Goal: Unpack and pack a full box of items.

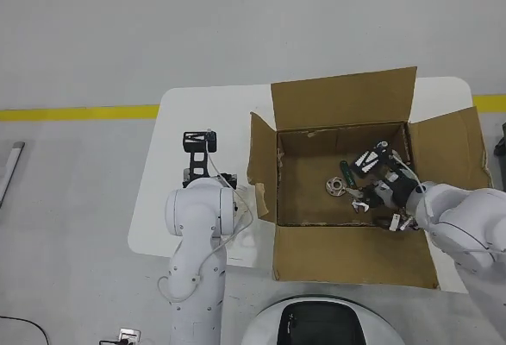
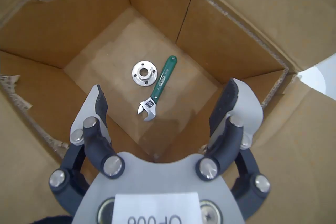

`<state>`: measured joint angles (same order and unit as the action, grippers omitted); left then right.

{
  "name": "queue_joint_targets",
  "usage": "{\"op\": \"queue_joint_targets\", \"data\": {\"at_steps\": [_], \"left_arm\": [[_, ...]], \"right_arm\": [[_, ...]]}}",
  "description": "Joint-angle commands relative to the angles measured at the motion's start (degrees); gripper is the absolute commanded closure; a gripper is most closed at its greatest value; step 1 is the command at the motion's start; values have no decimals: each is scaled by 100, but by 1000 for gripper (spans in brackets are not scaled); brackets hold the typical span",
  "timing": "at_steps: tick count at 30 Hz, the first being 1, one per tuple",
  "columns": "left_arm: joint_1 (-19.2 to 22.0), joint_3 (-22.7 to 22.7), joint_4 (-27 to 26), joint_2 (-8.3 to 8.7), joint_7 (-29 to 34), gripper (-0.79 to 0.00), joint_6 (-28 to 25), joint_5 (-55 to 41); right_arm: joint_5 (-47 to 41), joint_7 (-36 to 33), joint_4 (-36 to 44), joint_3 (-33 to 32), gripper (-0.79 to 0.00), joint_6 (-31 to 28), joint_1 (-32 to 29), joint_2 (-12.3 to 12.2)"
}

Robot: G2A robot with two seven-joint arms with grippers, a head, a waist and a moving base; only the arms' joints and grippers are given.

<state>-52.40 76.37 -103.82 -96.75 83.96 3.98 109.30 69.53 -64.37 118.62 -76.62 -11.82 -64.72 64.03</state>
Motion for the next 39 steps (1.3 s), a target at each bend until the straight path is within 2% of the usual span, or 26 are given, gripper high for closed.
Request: {"op": "queue_joint_targets", "data": {"at_steps": [1,3,23,28,34,35,36,37,39], "left_arm": [[0,0,0,0,0,-785,0,0],[0,0,0,0,0,-785,0,0],[0,0,0,0,0,-785,0,0],[0,0,0,0,0,-785,0,0],[0,0,0,0,0,-785,0,0],[0,0,0,0,0,-785,0,0],[0,0,0,0,0,-785,0,0],[0,0,0,0,0,-785,0,0],[0,0,0,0,0,-785,0,0]], "right_arm": [[308,-226,-292,483,-785,305,316,53],[461,-351,-525,800,-785,568,569,111],[440,-322,-545,816,-785,562,542,113],[418,1,-871,1091,-785,479,634,165],[461,-247,-1352,1600,-785,760,1020,294],[539,-339,-1440,1715,-723,811,1120,321],[598,-525,-1540,1863,-459,804,1216,350],[606,-624,-1585,1977,-409,833,1324,384],[637,-791,-1729,2157,-363,940,1487,444]]}}
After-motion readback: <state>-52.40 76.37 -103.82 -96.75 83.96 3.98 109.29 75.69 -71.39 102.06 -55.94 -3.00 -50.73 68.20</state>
